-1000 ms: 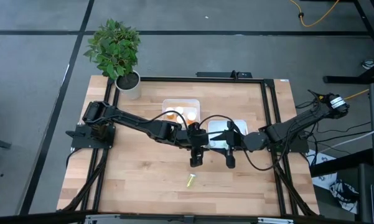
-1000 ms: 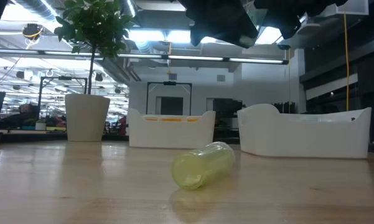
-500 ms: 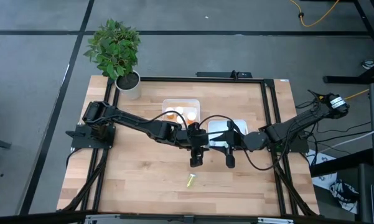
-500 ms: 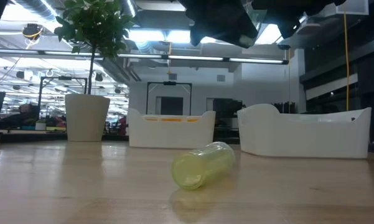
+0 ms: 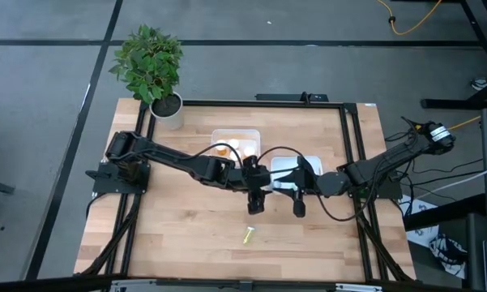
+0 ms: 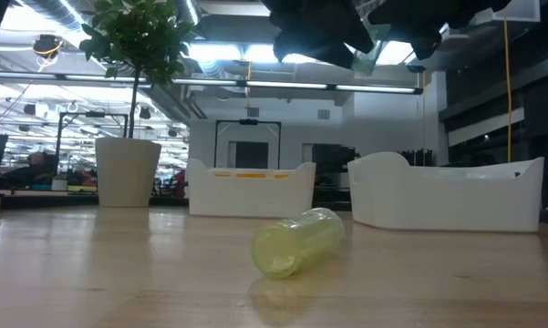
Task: Pick and place medicine bottles into bin by pill shape (circle, oval)
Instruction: Put the small blue pill bottle into the bottom white bin
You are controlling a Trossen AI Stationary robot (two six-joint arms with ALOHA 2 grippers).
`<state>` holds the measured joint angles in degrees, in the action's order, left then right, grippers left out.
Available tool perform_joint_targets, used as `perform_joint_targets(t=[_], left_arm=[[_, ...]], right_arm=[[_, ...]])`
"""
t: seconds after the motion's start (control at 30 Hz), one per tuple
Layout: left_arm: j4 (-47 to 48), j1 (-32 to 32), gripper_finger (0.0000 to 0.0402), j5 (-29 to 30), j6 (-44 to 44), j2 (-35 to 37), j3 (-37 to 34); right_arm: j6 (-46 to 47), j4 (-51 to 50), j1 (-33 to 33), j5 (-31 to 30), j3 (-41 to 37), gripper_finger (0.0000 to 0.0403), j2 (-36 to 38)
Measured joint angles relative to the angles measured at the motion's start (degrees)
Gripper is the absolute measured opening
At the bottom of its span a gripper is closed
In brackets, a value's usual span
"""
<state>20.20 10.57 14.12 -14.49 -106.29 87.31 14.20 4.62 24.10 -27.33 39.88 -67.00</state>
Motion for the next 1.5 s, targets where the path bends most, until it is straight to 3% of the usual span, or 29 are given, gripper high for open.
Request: perform_joint_targets(t=[0.27, 0.47, 0.73, 1.5], left_arm=[[7.7, 0.0, 0.0194, 7.2, -0.4, 2.7, 0.0], [11.5, 0.0, 0.0198, 10.3, -1.9, 4.4, 0.0], [12.4, 0.0, 0.0198, 12.3, -1.9, 4.9, 0.0], [12.4, 0.0, 0.0195, 12.3, -2.0, 4.8, 0.0]], right_arm=[[5.4, -5.3, 0.1, -3.6, 0.0, 0.0118, 1.8], [17.1, -17.1, -0.3, -13.8, 0.0, 0.0118, 2.4], [33.0, -28.3, -2.3, -18.2, 0.0, 0.0118, 0.5], [44.1, -26.5, -6.8, -19.3, 0.0, 0.0118, -15.3]])
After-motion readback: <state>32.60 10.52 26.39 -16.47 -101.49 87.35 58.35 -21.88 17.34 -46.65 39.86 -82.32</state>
